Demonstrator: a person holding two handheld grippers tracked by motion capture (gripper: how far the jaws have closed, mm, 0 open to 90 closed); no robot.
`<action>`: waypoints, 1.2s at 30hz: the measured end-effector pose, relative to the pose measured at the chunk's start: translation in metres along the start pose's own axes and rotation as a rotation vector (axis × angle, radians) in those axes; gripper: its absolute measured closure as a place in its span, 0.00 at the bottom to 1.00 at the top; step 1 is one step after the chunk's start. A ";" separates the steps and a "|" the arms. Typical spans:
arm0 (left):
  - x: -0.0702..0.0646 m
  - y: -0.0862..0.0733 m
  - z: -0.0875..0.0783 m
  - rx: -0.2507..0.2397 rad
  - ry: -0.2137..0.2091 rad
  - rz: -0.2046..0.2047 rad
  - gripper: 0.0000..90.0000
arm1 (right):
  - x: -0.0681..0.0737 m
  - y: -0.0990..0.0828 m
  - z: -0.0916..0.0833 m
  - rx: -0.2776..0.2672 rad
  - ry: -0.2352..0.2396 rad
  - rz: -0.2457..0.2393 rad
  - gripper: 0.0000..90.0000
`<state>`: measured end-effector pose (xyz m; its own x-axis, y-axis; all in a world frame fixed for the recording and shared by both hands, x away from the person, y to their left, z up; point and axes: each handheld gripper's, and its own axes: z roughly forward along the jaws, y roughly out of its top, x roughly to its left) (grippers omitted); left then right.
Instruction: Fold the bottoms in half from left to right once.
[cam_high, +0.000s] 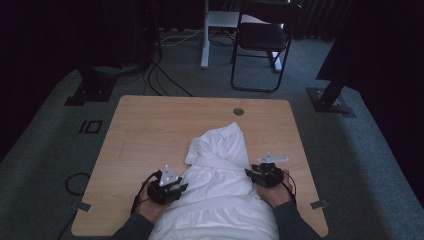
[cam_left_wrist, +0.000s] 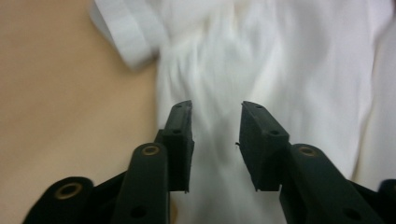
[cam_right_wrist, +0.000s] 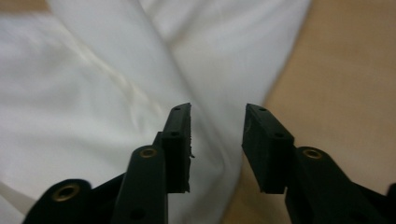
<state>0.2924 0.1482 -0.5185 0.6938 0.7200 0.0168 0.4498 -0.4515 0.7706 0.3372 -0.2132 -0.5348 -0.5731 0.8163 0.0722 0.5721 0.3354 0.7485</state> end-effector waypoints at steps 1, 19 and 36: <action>0.003 0.009 0.007 -0.003 -0.009 0.008 0.71 | 0.002 0.013 -0.005 -0.035 0.016 -0.020 0.67; 0.004 0.000 0.057 0.064 -0.032 -0.005 0.96 | 0.078 0.078 0.085 0.052 0.140 -0.315 0.51; 0.003 -0.001 0.058 0.046 -0.052 -0.012 0.93 | -0.028 0.108 0.038 -0.113 0.041 0.017 0.97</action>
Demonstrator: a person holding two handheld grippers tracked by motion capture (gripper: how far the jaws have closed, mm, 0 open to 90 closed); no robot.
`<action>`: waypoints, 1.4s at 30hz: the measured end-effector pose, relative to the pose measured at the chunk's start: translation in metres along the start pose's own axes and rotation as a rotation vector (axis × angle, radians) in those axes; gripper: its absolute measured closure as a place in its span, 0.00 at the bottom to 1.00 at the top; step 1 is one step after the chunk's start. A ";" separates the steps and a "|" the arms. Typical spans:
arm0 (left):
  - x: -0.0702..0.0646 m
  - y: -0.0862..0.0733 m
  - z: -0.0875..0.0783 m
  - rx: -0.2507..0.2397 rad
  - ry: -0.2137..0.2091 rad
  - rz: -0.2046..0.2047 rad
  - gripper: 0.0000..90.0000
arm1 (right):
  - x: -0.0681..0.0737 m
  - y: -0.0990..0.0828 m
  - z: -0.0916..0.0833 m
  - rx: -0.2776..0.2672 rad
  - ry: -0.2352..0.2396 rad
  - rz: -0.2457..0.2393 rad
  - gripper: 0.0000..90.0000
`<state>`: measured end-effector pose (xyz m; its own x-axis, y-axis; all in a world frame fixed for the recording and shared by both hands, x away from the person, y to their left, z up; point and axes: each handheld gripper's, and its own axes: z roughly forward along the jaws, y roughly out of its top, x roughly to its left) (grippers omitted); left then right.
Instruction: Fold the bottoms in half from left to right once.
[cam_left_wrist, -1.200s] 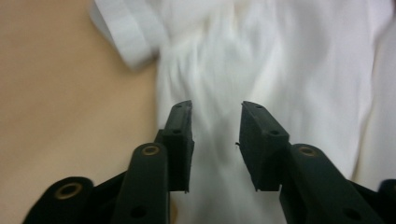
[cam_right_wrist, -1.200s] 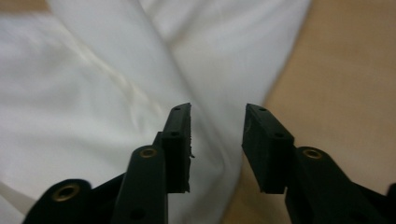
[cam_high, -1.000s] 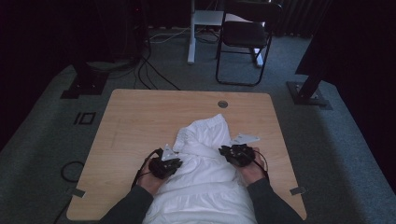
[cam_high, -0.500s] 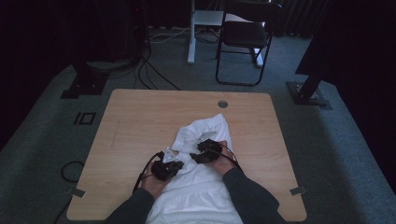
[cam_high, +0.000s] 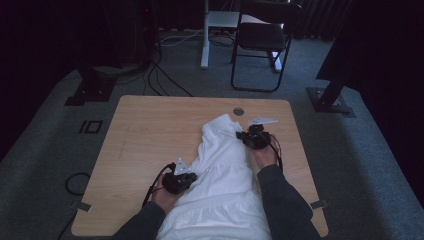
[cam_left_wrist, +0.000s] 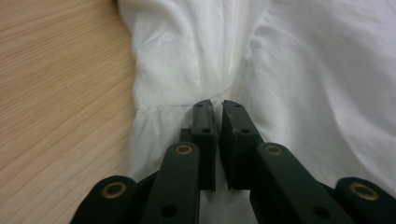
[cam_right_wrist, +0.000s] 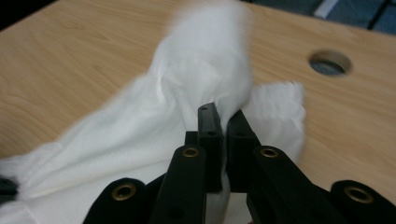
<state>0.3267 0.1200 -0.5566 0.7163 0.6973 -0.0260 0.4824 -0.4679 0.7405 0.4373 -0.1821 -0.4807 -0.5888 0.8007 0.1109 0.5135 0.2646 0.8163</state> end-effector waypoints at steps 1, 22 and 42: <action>-0.001 0.001 0.001 0.002 0.003 0.005 0.92 | -0.005 -0.003 0.000 0.014 -0.008 0.008 0.97; -0.007 0.035 -0.010 0.006 -0.027 0.048 0.58 | -0.032 -0.032 0.013 0.098 -0.184 0.094 0.90; 0.047 0.118 0.076 -0.048 0.077 -0.114 0.45 | -0.054 -0.038 0.047 0.150 -0.244 0.180 0.40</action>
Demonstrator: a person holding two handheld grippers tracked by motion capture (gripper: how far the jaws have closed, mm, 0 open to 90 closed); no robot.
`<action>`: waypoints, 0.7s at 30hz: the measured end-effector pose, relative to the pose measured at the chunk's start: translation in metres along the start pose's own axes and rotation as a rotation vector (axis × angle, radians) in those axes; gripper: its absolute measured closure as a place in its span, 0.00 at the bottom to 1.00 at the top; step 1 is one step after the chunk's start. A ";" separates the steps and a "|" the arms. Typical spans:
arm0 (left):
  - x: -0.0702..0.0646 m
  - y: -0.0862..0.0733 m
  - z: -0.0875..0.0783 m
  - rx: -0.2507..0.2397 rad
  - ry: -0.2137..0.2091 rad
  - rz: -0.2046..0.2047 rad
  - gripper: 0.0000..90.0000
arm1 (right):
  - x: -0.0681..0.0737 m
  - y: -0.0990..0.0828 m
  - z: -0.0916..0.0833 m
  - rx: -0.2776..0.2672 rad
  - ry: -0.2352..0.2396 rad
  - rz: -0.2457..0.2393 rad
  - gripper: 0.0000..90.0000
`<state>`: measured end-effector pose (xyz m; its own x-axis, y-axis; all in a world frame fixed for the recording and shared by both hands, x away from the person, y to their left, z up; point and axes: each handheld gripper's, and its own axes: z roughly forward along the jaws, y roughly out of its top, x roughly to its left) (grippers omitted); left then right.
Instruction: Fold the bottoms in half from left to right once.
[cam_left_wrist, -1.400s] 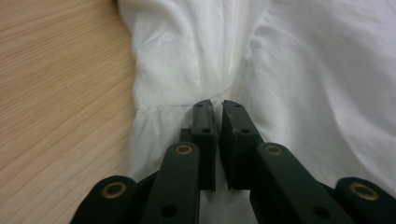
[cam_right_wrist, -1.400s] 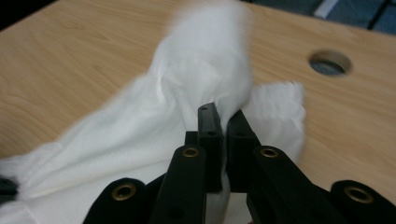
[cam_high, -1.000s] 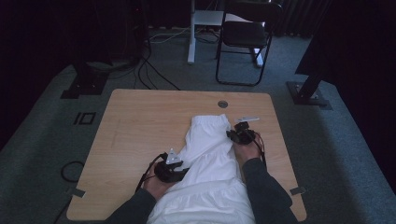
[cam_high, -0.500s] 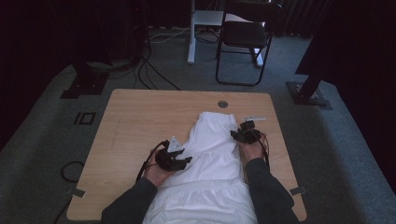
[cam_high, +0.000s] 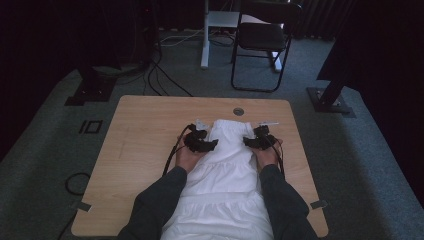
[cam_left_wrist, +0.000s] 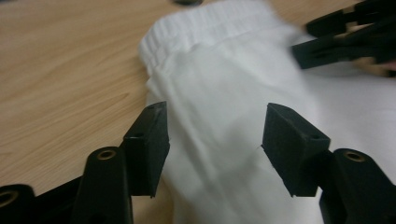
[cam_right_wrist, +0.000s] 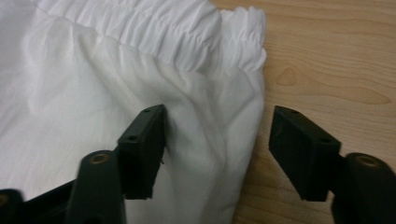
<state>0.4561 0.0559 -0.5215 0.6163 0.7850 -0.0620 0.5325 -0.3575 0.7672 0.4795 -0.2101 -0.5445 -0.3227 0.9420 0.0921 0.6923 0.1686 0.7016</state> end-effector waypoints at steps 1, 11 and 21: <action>0.001 -0.001 0.007 0.018 0.010 -0.005 0.45 | 0.000 -0.001 0.001 0.003 -0.005 -0.001 0.41; -0.002 -0.020 0.021 0.106 0.059 0.023 0.46 | 0.006 -0.011 0.004 -0.016 -0.042 -0.029 0.44; -0.019 -0.062 -0.016 0.038 0.057 0.022 0.46 | 0.028 -0.037 -0.017 -0.024 -0.011 -0.060 0.47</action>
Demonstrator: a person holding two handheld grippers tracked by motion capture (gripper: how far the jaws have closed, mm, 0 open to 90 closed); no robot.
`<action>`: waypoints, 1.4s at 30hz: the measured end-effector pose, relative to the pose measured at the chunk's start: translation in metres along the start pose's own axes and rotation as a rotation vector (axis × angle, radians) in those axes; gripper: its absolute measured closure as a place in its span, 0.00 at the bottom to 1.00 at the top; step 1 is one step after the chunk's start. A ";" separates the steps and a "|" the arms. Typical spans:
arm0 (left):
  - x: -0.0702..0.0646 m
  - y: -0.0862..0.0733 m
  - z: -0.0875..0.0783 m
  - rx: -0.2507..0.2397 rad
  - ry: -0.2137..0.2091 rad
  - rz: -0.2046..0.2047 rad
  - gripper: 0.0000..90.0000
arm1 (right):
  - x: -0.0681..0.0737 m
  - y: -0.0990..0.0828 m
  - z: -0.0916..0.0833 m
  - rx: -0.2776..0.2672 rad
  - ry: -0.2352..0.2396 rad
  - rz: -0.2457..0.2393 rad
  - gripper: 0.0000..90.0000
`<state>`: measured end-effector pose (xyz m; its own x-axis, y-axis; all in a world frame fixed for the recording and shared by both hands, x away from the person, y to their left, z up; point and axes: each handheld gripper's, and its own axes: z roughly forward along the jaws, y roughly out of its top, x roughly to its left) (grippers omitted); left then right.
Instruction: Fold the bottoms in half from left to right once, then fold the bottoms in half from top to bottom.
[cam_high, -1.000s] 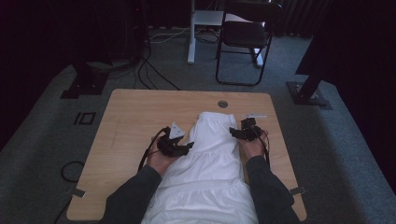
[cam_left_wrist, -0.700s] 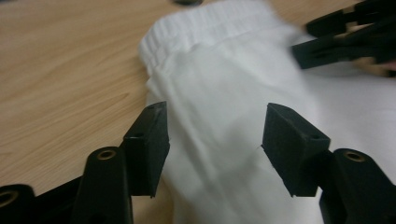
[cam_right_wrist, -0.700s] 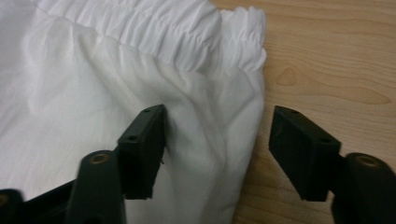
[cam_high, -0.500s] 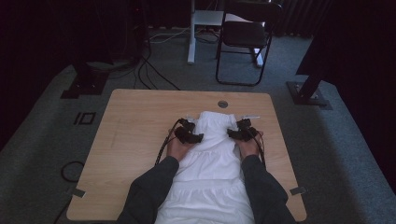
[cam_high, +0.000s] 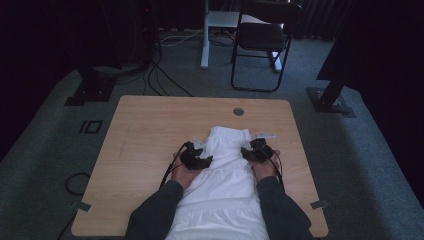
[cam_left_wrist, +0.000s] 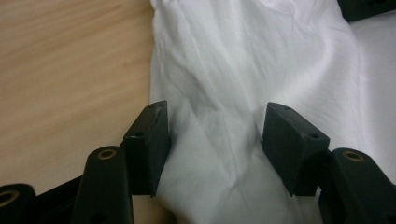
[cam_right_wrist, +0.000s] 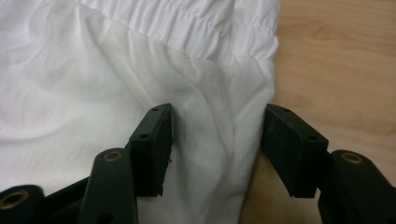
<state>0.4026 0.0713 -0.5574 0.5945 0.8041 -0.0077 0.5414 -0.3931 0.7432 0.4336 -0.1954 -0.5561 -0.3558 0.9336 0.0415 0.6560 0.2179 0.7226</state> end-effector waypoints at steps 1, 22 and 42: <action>-0.002 -0.003 -0.003 -0.004 -0.001 0.004 0.46 | 0.002 -0.003 -0.002 -0.005 0.006 -0.007 0.47; 0.033 0.055 -0.009 -0.051 -0.009 -0.092 0.39 | 0.010 -0.011 -0.008 -0.017 0.025 -0.025 0.48; 0.021 0.039 0.037 0.033 0.008 -0.021 0.36 | -0.004 0.010 0.002 0.018 0.069 0.016 0.27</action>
<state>0.4584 0.0564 -0.5535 0.5783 0.8156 -0.0177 0.5733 -0.3909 0.7201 0.4428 -0.1965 -0.5504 -0.3896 0.9155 0.1008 0.6737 0.2086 0.7090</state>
